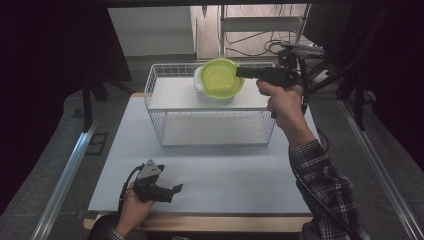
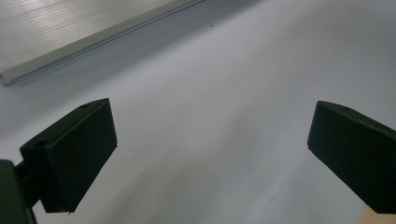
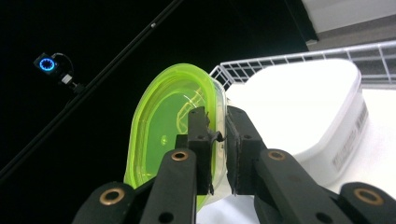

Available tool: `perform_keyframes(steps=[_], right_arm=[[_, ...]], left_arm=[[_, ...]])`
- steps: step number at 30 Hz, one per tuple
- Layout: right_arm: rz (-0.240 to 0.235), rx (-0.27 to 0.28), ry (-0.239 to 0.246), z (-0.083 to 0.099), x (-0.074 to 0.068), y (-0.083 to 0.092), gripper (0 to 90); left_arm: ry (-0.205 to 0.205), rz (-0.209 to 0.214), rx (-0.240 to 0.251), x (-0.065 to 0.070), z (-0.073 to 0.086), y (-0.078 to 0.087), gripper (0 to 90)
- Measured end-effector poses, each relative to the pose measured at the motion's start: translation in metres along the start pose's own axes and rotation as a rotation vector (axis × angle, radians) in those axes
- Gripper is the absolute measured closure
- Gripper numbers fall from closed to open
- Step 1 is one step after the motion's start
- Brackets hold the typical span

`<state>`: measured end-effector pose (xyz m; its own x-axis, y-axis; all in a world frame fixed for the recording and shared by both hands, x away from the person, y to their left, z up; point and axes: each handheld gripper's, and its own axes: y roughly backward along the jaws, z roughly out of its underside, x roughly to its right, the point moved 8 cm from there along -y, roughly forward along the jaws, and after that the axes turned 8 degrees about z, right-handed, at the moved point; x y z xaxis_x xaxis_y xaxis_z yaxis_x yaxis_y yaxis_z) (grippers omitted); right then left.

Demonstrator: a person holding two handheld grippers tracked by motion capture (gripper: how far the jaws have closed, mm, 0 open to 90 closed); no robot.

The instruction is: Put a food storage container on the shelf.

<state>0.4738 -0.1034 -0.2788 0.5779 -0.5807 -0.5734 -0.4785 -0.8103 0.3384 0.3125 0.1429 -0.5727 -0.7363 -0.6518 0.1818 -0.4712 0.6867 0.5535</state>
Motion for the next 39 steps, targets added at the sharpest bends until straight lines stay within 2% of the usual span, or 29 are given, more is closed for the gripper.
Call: perform_keyframes(steps=[10,18,26,36,39], right_arm=[[0.039,0.026,0.003,-0.018,-0.003,-0.018,81.6],[0.098,0.053,-0.011,-0.028,0.008,-0.032,81.6],[0.139,0.066,-0.033,-0.034,0.018,-0.040,81.5],[0.198,0.057,-0.031,-0.034,0.022,-0.050,81.3],[0.211,0.061,-0.044,-0.034,0.022,-0.051,80.6]], left_arm=[[0.006,0.004,-0.001,0.000,0.000,-0.001,1.2],[0.007,0.005,-0.002,0.000,0.001,-0.001,1.2],[0.009,0.008,-0.001,0.000,0.001,-0.001,1.3],[0.010,0.012,-0.004,0.000,0.001,-0.002,1.3],[0.013,0.014,-0.004,0.001,0.001,-0.002,1.3]])
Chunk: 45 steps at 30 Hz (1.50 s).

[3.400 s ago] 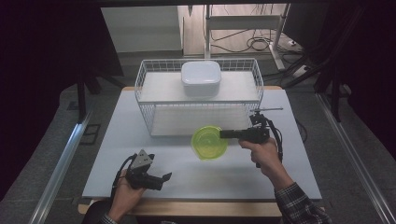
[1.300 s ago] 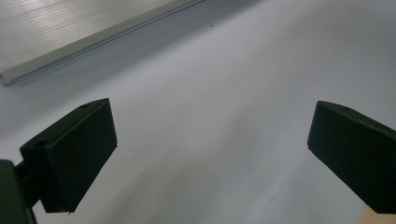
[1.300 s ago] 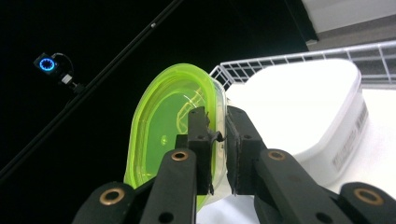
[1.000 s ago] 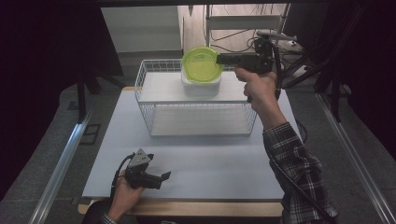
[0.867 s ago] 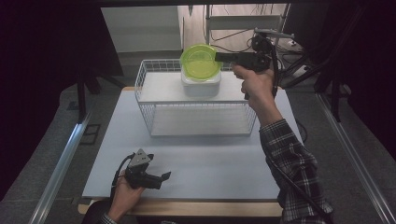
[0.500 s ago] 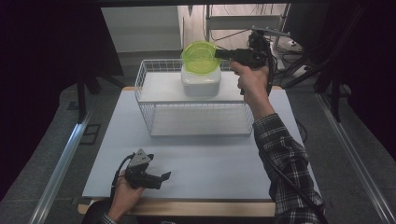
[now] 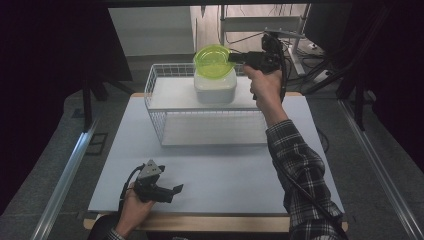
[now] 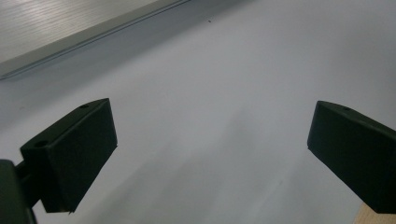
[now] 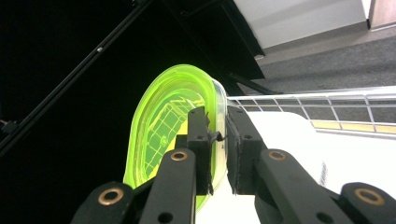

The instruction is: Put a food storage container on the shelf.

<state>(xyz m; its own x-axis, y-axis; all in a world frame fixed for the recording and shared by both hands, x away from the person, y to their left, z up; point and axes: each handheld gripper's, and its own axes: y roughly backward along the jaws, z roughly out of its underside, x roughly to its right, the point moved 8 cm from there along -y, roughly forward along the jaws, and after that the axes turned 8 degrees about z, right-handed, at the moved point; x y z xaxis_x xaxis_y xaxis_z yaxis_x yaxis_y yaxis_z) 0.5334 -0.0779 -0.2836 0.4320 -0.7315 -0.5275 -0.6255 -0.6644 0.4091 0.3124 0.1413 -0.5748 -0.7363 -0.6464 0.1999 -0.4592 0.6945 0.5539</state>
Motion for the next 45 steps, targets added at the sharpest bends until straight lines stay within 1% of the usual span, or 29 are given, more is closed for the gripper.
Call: perform_keyframes(steps=[1,3,6,9,12,15,19,25,29,31,33,36,38,42,45], right_arm=[[0.010,-0.001,0.000,0.000,0.000,0.000,80.1],[0.050,0.001,0.014,0.000,0.002,-0.001,79.1],[0.078,0.005,0.015,-0.001,0.003,-0.003,77.7],[0.084,0.007,0.007,-0.002,0.004,-0.004,76.3],[0.107,0.007,0.017,-0.002,0.006,-0.006,74.8],[0.121,0.010,0.013,-0.003,0.008,-0.008,73.5],[0.124,0.018,0.008,-0.004,0.009,-0.009,73.0],[0.120,0.026,0.011,-0.004,0.009,-0.009,65.1],[0.101,0.040,0.011,-0.005,0.008,-0.009,51.3],[0.095,0.047,0.022,-0.006,0.008,-0.008,43.5],[0.085,0.043,0.027,-0.005,0.008,-0.009,35.1],[0.059,0.027,0.022,-0.002,0.007,-0.009,26.5],[0.035,0.021,0.018,0.001,0.005,-0.008,22.8],[0.012,0.013,0.072,0.008,0.002,-0.005,16.6],[0.002,0.010,0.103,0.013,0.000,-0.002,14.3]], left_arm=[[-0.001,0.000,-0.001,0.000,0.000,0.000,1.3],[-0.002,0.000,-0.003,0.000,0.000,0.000,1.2],[-0.002,0.001,-0.004,0.000,0.000,0.000,1.2],[-0.001,0.001,-0.003,0.000,0.000,0.000,1.3],[-0.001,0.003,-0.005,0.000,0.001,-0.001,1.3],[-0.002,0.004,-0.007,0.000,0.001,-0.001,1.3],[0.000,0.005,-0.005,0.000,0.001,-0.001,1.3],[0.000,0.006,-0.006,0.000,0.001,-0.001,1.3],[0.001,0.006,-0.006,0.000,0.001,-0.001,1.3],[0.000,0.007,-0.007,0.000,0.001,-0.001,1.3],[0.000,0.007,-0.008,0.000,0.001,-0.001,1.3],[0.001,0.008,-0.009,0.000,0.001,-0.001,1.3],[0.000,0.008,-0.009,0.000,0.002,-0.001,1.3],[0.001,0.009,-0.010,0.000,0.002,-0.001,1.3],[0.004,0.011,-0.009,0.001,0.002,-0.001,1.3]])
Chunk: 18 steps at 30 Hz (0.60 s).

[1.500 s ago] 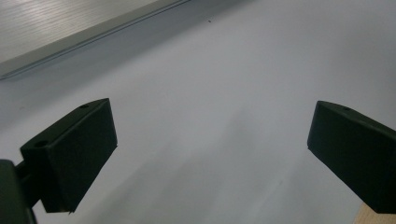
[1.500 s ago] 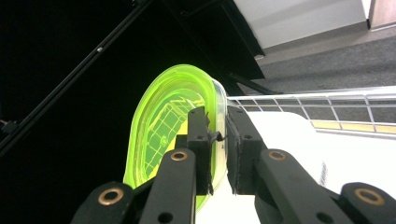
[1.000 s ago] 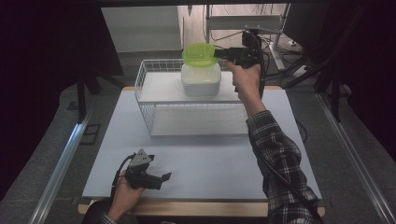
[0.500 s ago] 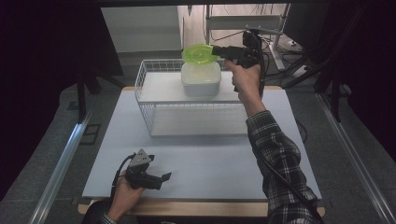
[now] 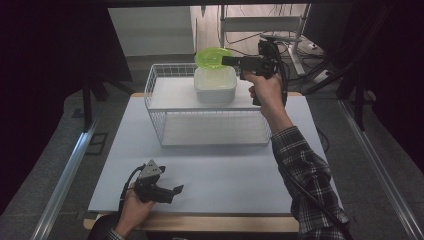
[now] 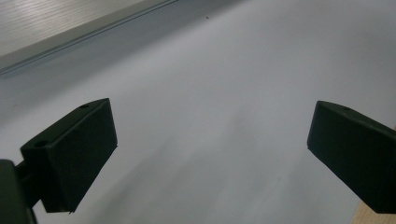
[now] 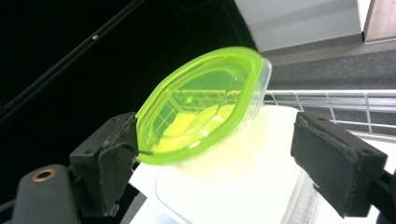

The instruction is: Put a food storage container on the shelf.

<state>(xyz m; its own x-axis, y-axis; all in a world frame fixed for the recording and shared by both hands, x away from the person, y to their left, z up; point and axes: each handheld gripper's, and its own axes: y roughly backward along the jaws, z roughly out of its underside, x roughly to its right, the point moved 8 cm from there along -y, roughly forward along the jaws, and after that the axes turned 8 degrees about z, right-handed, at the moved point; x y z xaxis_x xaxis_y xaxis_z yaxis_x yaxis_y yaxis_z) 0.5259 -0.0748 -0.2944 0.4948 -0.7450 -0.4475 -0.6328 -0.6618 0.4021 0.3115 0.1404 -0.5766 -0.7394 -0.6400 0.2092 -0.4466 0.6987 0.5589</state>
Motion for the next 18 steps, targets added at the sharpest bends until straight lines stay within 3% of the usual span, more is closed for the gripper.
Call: perform_keyframes(steps=[7,18], right_arm=[[-0.033,-0.006,0.023,0.012,0.003,0.011,11.6],[-0.026,-0.022,0.112,0.035,0.010,0.026,10.1]], left_arm=[[0.000,0.004,0.000,0.000,0.000,0.000,1.3],[-0.003,0.010,0.003,0.001,0.000,-0.001,1.3]])
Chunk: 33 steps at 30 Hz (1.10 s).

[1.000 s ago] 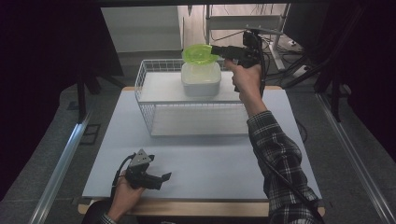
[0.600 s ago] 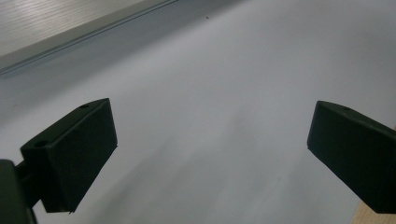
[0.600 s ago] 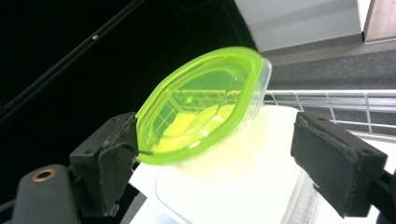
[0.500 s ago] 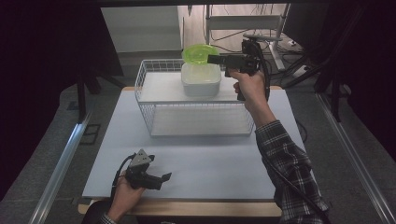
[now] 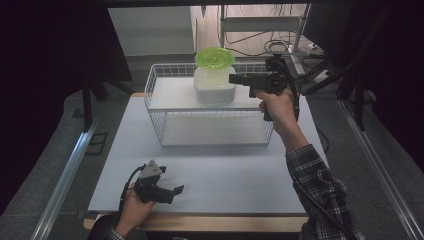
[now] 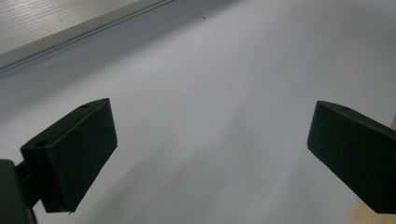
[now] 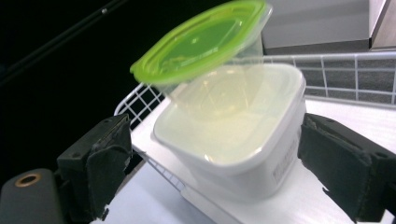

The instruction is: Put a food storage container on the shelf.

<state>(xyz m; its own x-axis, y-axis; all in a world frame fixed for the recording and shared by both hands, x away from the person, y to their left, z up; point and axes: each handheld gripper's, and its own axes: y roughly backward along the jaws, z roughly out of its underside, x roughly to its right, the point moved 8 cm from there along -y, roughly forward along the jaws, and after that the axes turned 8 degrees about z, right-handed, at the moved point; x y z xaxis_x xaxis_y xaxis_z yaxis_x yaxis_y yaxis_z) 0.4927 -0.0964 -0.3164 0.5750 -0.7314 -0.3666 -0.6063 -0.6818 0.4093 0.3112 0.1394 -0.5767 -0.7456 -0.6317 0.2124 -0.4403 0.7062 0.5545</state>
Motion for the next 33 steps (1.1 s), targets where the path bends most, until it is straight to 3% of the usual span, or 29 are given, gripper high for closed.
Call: perform_keyframes(steps=[8,33], right_arm=[[0.015,-0.015,0.065,0.020,-0.001,0.005,8.9],[0.017,-0.072,0.181,0.087,-0.003,0.005,7.3]], left_arm=[[0.000,0.000,0.001,0.000,0.000,0.000,1.3],[0.003,0.001,-0.006,0.000,0.001,0.000,1.5]])
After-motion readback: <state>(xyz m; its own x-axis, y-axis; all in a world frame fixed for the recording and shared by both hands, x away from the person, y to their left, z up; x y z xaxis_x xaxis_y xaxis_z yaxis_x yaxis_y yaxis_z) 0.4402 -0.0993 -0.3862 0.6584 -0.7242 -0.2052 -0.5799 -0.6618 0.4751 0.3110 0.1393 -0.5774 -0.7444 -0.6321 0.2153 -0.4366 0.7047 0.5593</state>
